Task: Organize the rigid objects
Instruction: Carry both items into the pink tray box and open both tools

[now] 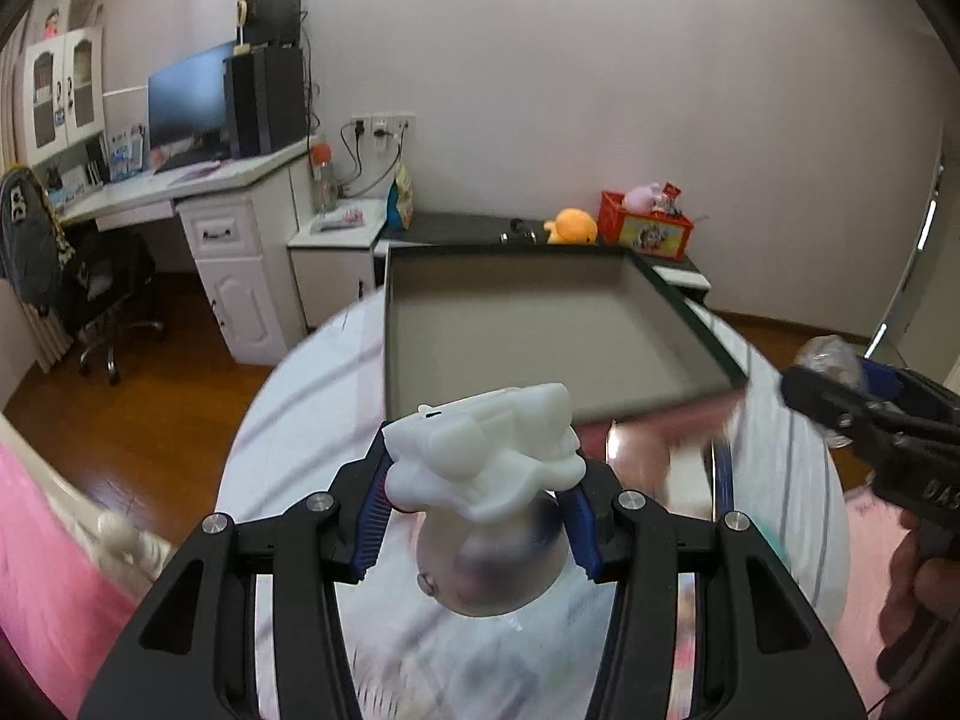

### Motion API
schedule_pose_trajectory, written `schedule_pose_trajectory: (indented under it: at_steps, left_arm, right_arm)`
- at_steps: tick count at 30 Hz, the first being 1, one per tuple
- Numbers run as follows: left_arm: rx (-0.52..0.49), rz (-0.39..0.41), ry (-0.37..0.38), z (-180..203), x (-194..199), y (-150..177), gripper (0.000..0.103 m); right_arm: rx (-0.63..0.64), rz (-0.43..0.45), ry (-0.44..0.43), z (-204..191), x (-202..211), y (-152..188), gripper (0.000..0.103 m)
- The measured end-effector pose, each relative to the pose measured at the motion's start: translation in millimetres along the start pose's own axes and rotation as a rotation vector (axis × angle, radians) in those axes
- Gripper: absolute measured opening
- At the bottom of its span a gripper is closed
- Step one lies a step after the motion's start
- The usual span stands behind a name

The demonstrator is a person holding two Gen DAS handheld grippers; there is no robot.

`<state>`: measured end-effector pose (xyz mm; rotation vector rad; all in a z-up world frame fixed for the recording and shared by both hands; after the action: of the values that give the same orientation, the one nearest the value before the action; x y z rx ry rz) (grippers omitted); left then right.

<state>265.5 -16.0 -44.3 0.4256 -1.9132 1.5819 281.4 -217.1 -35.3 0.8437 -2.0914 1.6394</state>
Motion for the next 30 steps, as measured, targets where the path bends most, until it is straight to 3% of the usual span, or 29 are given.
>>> schedule_pose_trajectory:
  at_steps: [7, 10, 17, 18, 21, 23, 24, 26, 28, 30]
  left_arm:
    - [0.041, -0.061, 0.007, -12.4, -75.5, -43.7, 0.050]
    - [0.045, -0.113, 0.004, -15.8, -109.5, -47.0, 0.050]
    - [0.041, -0.214, 0.031, -12.0, -157.9, -35.1, 0.051]
    - [0.036, -0.221, 0.028, -9.8, -159.2, -33.6, 0.055]
    - [0.025, -0.209, 0.003, -9.6, -155.8, -32.3, 0.079]
    - [0.025, -0.183, 0.000, -11.4, -146.2, -33.3, 0.082]
    - [0.027, -0.167, -0.012, -12.6, -139.5, -33.8, 0.091]
    - [0.037, -0.125, -0.009, -15.5, -123.0, -34.8, 0.095]
    - [0.044, -0.080, -0.042, -18.5, -100.6, -34.6, 0.102]
    - [0.055, -0.034, -0.052, -20.0, -77.3, -33.3, 0.103]
  right_arm:
    - [-0.011, -0.115, 0.007, 0.7, -91.9, -37.2, 0.078]
    - [-0.019, -0.185, 0.031, 5.8, -128.4, -36.0, 0.078]
    - [-0.006, -0.279, 0.073, 16.0, -159.9, -24.1, 0.078]
    - [-0.002, -0.287, 0.076, 17.2, -161.5, -22.7, 0.079]
    - [0.001, -0.308, 0.079, 20.1, -165.5, -20.2, 0.082]
    - [-0.007, -0.305, 0.076, 23.7, -163.0, -20.6, 0.085]
    - [-0.010, -0.306, 0.080, 24.8, -161.9, -20.3, 0.090]
    - [-0.020, -0.304, 0.085, 26.2, -158.8, -21.1, 0.102]
    - [-0.036, -0.274, 0.047, 24.3, -146.2, -23.2, 0.103]
    - [-0.064, -0.246, 0.020, 24.6, -134.1, -26.0, 0.103]
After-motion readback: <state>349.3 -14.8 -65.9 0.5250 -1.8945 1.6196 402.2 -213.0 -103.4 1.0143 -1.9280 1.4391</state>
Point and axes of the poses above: each gripper's, at about its wrist camera, not at the fingertips, and x roughly against the way its jaws point, z to its right, y to its underside, the point moved 2 cm from there along -x, roughly the way its jaws point, and after that the axes turned 12 degrees about -x, right-handed, at the moved point
